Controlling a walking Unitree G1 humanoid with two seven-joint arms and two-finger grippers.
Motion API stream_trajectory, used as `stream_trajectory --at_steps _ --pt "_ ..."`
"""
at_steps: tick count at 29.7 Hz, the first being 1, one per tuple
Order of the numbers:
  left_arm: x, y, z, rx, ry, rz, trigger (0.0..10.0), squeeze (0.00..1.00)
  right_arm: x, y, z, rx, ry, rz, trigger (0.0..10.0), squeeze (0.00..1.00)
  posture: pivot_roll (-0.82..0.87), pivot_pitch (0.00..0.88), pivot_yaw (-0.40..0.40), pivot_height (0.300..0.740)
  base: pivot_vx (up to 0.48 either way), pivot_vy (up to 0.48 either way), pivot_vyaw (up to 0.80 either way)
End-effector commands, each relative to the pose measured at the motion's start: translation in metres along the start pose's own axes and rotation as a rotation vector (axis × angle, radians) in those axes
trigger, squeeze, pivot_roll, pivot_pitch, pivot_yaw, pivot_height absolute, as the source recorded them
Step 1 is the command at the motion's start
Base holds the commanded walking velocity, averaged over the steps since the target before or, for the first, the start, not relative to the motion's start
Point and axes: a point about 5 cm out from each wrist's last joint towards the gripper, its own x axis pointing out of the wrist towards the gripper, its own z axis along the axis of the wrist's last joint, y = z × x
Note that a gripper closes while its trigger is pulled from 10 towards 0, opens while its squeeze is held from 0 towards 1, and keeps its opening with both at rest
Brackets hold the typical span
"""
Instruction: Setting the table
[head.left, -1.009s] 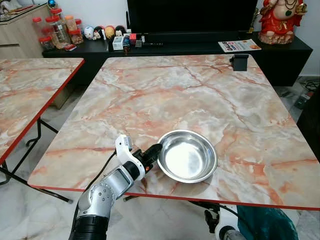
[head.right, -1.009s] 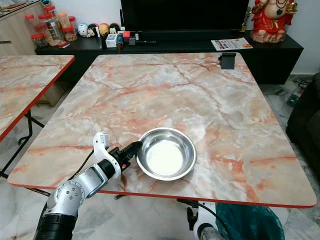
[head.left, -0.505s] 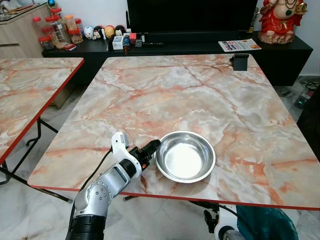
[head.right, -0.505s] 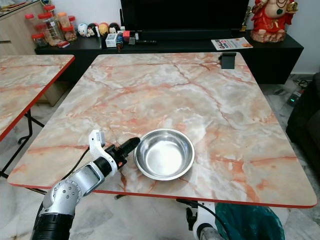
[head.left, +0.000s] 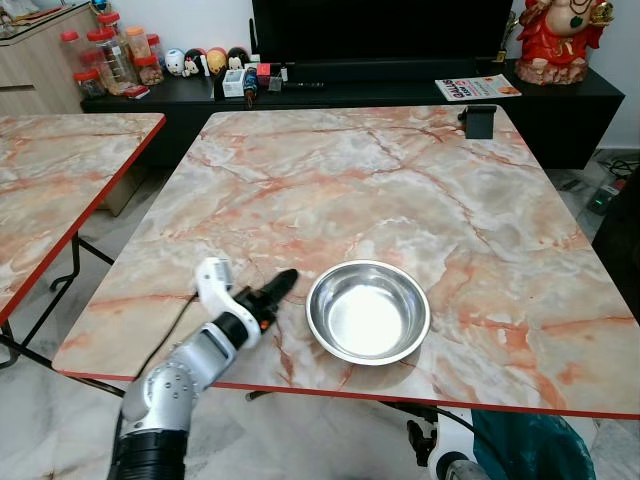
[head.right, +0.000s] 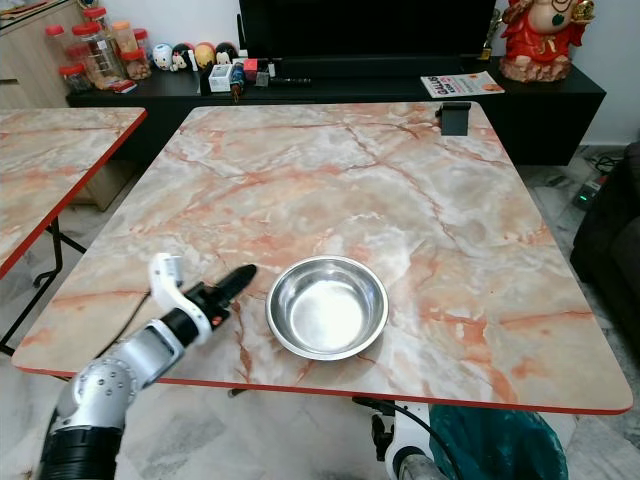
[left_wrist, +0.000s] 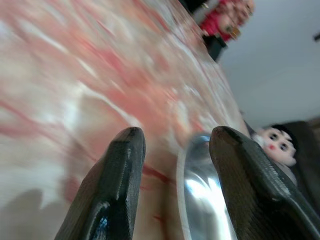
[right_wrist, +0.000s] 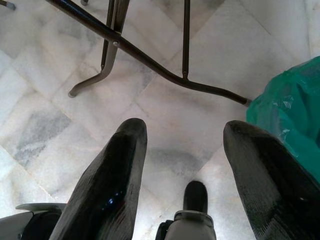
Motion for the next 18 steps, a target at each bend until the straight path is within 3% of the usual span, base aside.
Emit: stream_trajectory --at_steps 1,4,5,6,7,9,11,12,13,15,18 --pt "-0.005 0.008 0.006 0.041 -0.039 0.045 10.0 0.0 0.001 0.004 0.002 0.001 -0.005 0.012 10.0 0.0 0.01 0.0 0.061 0.74 0.0 0.0 0.0" --pt "-0.008 0.022 0.021 0.167 -0.181 0.165 10.0 0.0 0.001 0.004 0.003 0.001 -0.005 0.012 10.0 0.0 0.01 0.0 0.061 0.74 0.0 0.0 0.0" --pt "-0.01 0.032 0.025 0.236 -0.228 0.255 10.0 0.0 0.001 0.004 0.003 0.001 -0.005 0.011 10.0 0.0 0.01 0.0 0.061 0.74 0.0 0.0 0.0" --pt "-0.01 0.032 0.025 0.236 -0.228 0.255 10.0 0.0 0.001 0.004 0.003 0.001 -0.005 0.011 10.0 0.0 0.01 0.0 0.061 0.74 0.0 0.0 0.0" --pt "-0.017 0.047 0.027 0.309 -0.292 0.376 10.0 0.0 0.001 0.003 0.003 0.001 -0.006 0.011 10.0 0.0 0.01 0.0 0.061 0.74 0.0 0.0 0.0" --pt "-0.019 0.051 0.025 0.358 -0.301 0.406 10.0 0.0 0.001 0.003 0.003 0.002 -0.007 0.01 10.0 0.0 0.01 0.0 0.061 0.74 0.0 0.0 0.0" --pt "-0.022 0.056 0.022 0.472 -0.288 0.457 10.0 0.0 0.001 0.003 0.003 0.006 -0.011 0.007 10.0 0.0 0.0 0.0 0.063 0.74 0.0 0.0 0.0" --pt "-0.023 0.058 0.014 0.579 -0.266 0.478 10.0 0.0 0.001 0.002 0.003 0.011 -0.015 0.004 10.0 0.0 -0.01 0.0 0.062 0.74 0.0 0.0 0.0" --pt "-0.022 0.057 0.011 0.615 -0.262 0.471 10.0 0.0 0.001 0.002 0.003 0.011 -0.015 0.003 10.0 0.0 -0.01 0.0 0.062 0.74 0.0 0.0 0.0" --pt "-0.021 0.054 0.007 0.655 -0.271 0.448 10.0 0.0 0.001 0.001 0.003 0.013 -0.017 0.003 10.0 0.0 0.0 0.0 0.062 0.74 0.0 0.0 0.0" --pt "-0.017 0.048 0.004 0.697 -0.367 0.441 10.0 0.0 0.001 0.001 0.004 0.013 -0.019 0.003 10.0 0.0 -0.01 0.0 0.061 0.74 0.0 0.0 0.0"
